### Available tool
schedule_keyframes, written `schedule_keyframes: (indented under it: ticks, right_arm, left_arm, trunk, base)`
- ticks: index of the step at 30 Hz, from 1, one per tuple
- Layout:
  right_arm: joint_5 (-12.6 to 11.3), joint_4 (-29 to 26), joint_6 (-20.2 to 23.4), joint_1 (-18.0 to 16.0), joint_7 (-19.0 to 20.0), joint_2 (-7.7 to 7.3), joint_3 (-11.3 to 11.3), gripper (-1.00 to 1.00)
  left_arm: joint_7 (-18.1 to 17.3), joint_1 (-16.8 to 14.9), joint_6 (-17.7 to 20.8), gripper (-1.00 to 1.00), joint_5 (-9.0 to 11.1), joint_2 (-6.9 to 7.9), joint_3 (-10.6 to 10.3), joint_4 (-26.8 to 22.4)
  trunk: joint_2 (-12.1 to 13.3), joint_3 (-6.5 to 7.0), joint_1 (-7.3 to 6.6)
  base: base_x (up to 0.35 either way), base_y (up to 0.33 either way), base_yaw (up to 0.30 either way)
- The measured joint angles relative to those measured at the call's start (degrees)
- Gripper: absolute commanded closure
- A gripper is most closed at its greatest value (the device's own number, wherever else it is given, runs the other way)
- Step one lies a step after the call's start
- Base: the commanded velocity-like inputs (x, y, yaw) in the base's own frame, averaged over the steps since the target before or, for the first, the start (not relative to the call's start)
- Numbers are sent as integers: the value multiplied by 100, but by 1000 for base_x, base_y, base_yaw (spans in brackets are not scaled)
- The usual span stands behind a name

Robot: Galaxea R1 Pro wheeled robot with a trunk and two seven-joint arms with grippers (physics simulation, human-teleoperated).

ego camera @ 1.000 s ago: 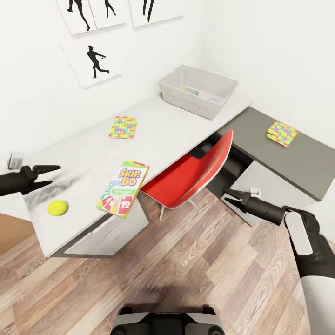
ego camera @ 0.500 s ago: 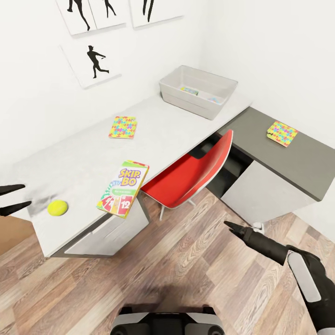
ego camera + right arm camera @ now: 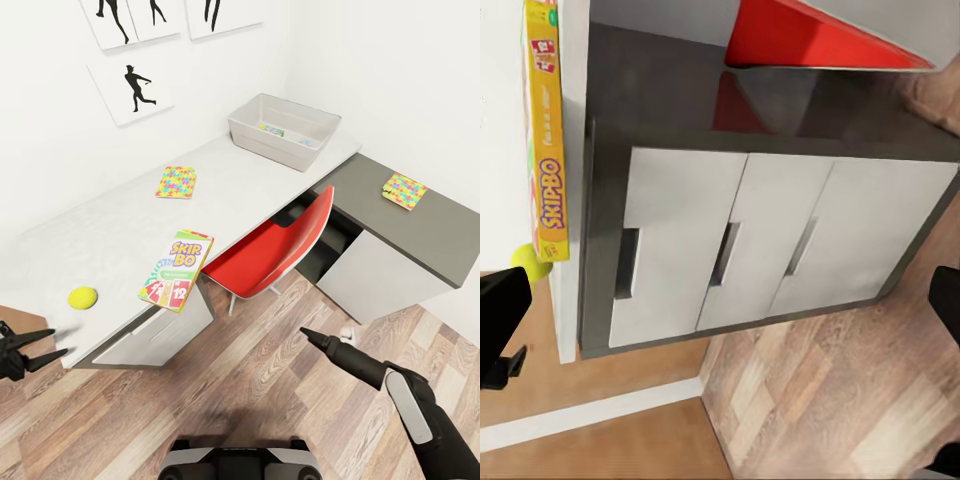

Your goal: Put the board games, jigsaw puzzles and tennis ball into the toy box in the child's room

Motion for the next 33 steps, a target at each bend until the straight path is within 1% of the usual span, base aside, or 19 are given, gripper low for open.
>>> schedule_keyframes:
  ticks: [1,2,3,4,7,9,10,11,12,15,17,23,28,33]
  right_arm:
    - [-11,0,-1,0,-2,3,6,-100]
    - [-31,0,-6,0,-1,9,14,-100]
    - [-39,0,-9,0,3,11,17,-100]
    - [-58,0,-11,0,16,16,18,-100]
    - [-103,0,-20,0,33,47,23,-100]
    - [-96,0,-55,1,14,190,34,-100]
    - [-76,-2,-80,1,2,335,40,-100]
    - [-65,-1,-91,1,-4,416,43,-100]
    - [-42,1,-108,1,-19,542,47,-100]
    - [37,0,-126,1,-78,696,52,-100]
    - [79,-23,-129,1,-112,762,52,-100]
    - [130,-7,-142,1,-153,857,52,-100]
    - [156,-1,-148,1,-166,878,55,-100]
    - [166,-4,-156,1,-173,884,60,-100]
  left_arm:
    - [-120,0,-30,-100,-74,-2,-3,5]
    - [-330,0,-86,-100,-191,-4,-8,12]
    - [-432,1,-111,-100,-242,-6,-10,14]
    - [-608,1,-145,-100,-313,-8,-12,18]
    - [-850,1,-193,-100,-394,-14,-14,41]
    - [-939,0,-237,-100,-422,-20,-15,63]
    - [-958,0,-256,-100,-429,-21,-16,66]
    - [-984,0,-291,-100,-441,-18,-12,73]
    - [-1002,0,-315,-100,-452,-11,-7,78]
    - [-1020,0,-346,-100,-462,17,4,87]
    - [-1026,1,-357,-100,-466,11,8,91]
    - [-1024,0,-367,-100,-467,-11,12,89]
    - [-1023,0,-373,-100,-470,-14,18,92]
    - [-1024,1,-449,-100,-465,-15,20,94]
  trunk:
    - [0,0,0]
    - [0,0,0]
    - [0,0,0]
    - [0,0,0]
    - [0,0,0]
    - [0,0,0]
    - [0,0,0]
    - [0,0,0]
    - [0,0,0]
    - [0,0,0]
    - [0,0,0]
    - [0,0,1]
    - [0,0,1]
    - [0,0,0]
  base:
    - [0,0,0]
    - [0,0,0]
    - [0,0,0]
    - [0,0,0]
    - [0,0,0]
    - [0,0,0]
    - [0,0,0]
    - [0,0,0]
    - [0,0,0]
    - [0,0,0]
    - [0,0,0]
    - [-35,61,0]
    - [-123,164,0]
    - [-37,59,0]
